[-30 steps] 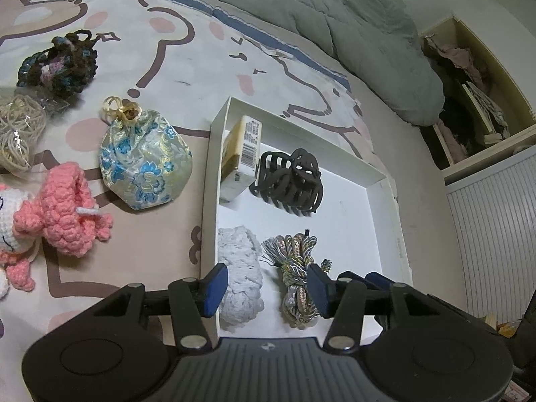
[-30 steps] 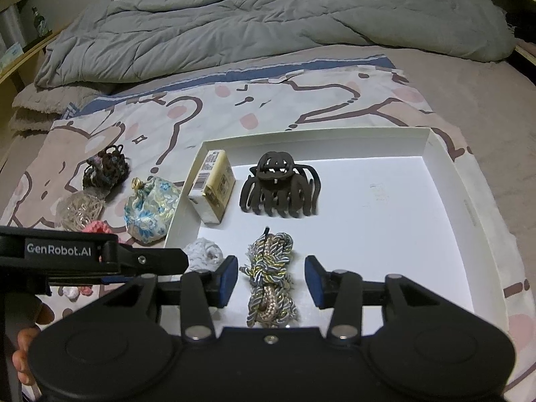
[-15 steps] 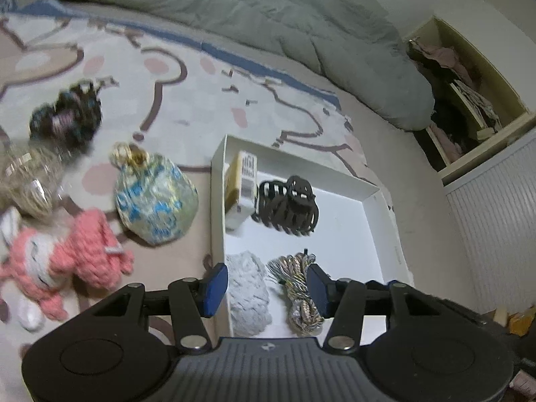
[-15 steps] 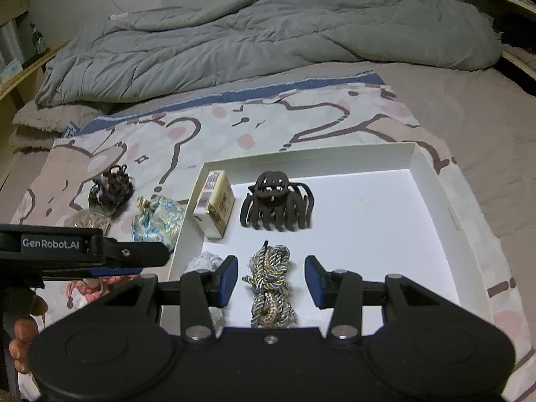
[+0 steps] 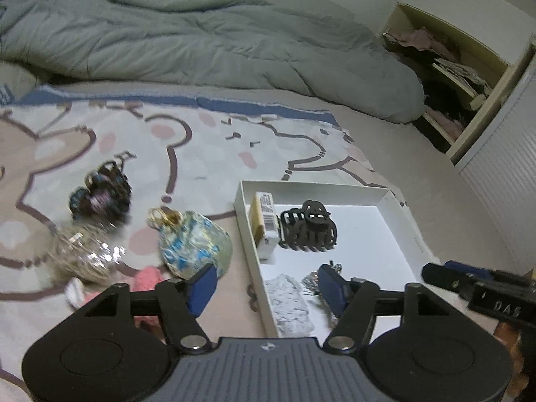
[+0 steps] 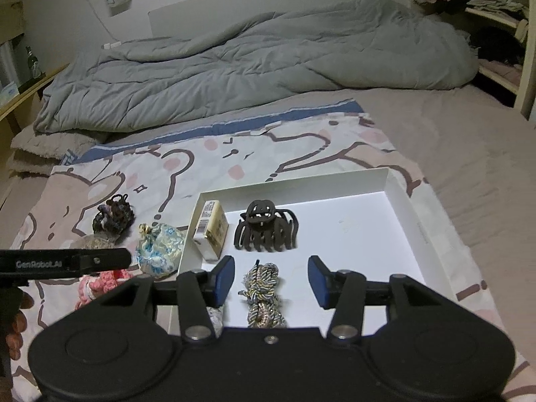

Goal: Organize objects
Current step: 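Withdraw both open tools from the box toward the remaining items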

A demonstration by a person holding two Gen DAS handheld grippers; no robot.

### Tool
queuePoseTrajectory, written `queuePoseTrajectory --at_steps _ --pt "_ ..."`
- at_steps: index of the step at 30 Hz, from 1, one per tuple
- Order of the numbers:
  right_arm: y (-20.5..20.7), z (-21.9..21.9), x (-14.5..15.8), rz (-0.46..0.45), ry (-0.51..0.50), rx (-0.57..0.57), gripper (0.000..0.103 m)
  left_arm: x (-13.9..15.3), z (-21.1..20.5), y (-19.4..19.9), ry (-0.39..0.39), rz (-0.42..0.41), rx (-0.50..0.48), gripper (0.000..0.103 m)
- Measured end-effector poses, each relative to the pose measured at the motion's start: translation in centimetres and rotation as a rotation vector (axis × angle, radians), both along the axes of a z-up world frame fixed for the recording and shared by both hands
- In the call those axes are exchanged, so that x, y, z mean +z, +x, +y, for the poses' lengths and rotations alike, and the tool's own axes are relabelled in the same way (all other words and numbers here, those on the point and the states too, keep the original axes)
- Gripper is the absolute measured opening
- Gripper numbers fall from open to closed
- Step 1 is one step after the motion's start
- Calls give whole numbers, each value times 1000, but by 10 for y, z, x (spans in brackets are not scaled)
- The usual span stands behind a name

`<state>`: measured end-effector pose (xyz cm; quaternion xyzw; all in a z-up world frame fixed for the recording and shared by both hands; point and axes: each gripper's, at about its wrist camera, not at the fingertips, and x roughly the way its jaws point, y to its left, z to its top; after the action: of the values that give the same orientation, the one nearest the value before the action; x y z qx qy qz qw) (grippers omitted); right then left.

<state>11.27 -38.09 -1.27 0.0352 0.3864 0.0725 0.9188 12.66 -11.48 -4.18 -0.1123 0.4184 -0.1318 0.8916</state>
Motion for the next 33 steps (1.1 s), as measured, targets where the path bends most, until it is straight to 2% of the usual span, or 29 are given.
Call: queuePoseTrajectory --at_steps 2,4,5,8,13,18,24,33 --pt "-3 0 3 -9 -5 -4 52 3 2 -3 22 -14 -3 83" --pt "-7 1 6 -19 -10 -6 67 5 5 -7 45 -28 -3 91" --pt "-9 2 7 -25 -15 -8 69 5 6 -8 51 -32 -5 95" --pt "-14 4 11 -41 -27 -13 77 7 11 -11 67 -38 -6 101" --pt "-19 6 14 -51 -37 -23 88 9 14 -15 133 -56 -12 103" --pt "-22 8 14 -67 -57 -40 102 10 20 -18 136 -53 -7 103" --pt "-22 14 11 -65 -92 -38 103 13 25 -20 162 -72 -5 103" --pt "-13 29 9 -65 -65 -34 103 15 43 -20 193 -90 27 103"
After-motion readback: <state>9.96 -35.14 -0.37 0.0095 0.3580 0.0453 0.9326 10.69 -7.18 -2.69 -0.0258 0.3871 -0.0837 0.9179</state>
